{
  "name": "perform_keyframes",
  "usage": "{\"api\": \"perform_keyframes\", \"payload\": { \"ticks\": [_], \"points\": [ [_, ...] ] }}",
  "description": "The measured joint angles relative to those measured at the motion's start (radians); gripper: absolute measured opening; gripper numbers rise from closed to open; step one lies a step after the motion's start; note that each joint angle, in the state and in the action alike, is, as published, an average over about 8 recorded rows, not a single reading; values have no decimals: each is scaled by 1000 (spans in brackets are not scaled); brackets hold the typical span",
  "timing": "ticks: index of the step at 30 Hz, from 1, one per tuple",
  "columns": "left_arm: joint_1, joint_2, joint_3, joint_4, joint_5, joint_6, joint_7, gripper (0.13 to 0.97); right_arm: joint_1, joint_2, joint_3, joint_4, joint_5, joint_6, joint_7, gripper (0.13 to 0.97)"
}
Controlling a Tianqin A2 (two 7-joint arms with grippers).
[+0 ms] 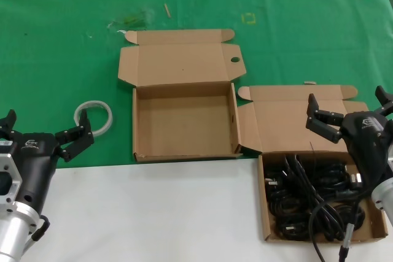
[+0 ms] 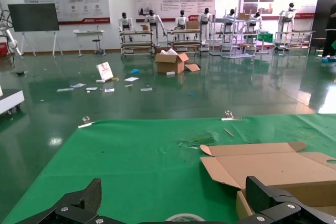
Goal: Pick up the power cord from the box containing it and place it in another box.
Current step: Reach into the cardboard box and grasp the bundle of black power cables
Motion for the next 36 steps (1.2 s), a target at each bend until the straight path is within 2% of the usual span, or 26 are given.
{"api": "perform_keyframes", "payload": {
  "ticks": [13,20,26,31,36],
  "points": [
    [0,0,0,0,0,0,0,966,-12,19,-19,40,24,12,17,966],
    [0,0,0,0,0,0,0,949,-83,171,-137,261,152,84,58,966],
    [0,0,0,0,0,0,0,910,-232,315,-222,412,224,109,76,966],
    [0,0,0,0,0,0,0,855,-345,374,-251,396,248,135,74,966],
    [0,0,0,0,0,0,0,778,-375,394,-273,300,277,163,69,966]
  ]
}}
